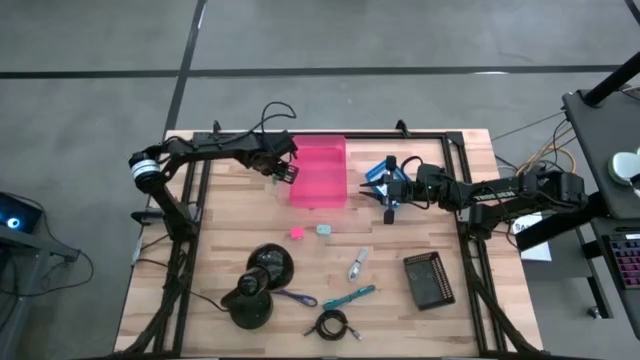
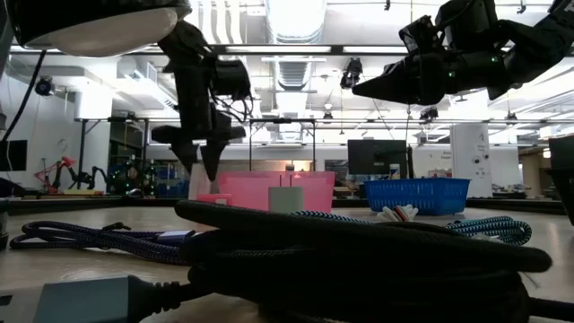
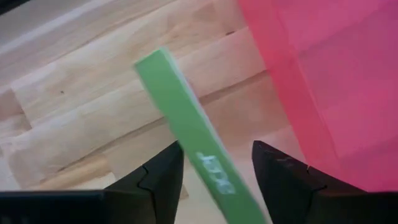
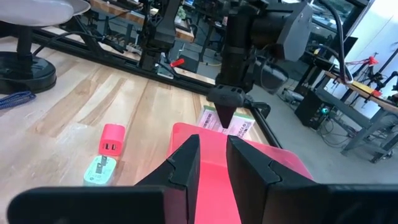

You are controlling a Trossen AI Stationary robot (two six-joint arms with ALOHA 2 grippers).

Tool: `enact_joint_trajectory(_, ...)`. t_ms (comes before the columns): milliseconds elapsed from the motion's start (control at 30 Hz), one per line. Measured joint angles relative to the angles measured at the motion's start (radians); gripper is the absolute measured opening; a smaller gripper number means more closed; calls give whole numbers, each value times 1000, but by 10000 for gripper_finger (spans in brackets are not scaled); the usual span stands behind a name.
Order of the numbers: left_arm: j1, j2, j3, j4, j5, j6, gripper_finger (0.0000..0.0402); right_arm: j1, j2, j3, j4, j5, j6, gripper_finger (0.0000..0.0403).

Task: Pick and place items into bin
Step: Put the card reader box into the blue bin

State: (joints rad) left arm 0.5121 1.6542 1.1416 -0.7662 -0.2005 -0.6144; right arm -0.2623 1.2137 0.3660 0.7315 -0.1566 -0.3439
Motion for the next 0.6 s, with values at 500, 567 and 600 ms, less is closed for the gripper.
enact_joint_trajectory(500, 4, 129, 96, -104, 39, 101, 63, 0, 0, 0, -2, 0, -4, 68)
enact_joint_trajectory(567, 4, 118, 113, -139, 40, 107, 46, 0, 0, 0, -4, 0, -4, 68)
enact_joint_trajectory(600, 4, 111, 124, -159, 40, 107, 40, 0, 0, 0, -8, 0, -4, 68)
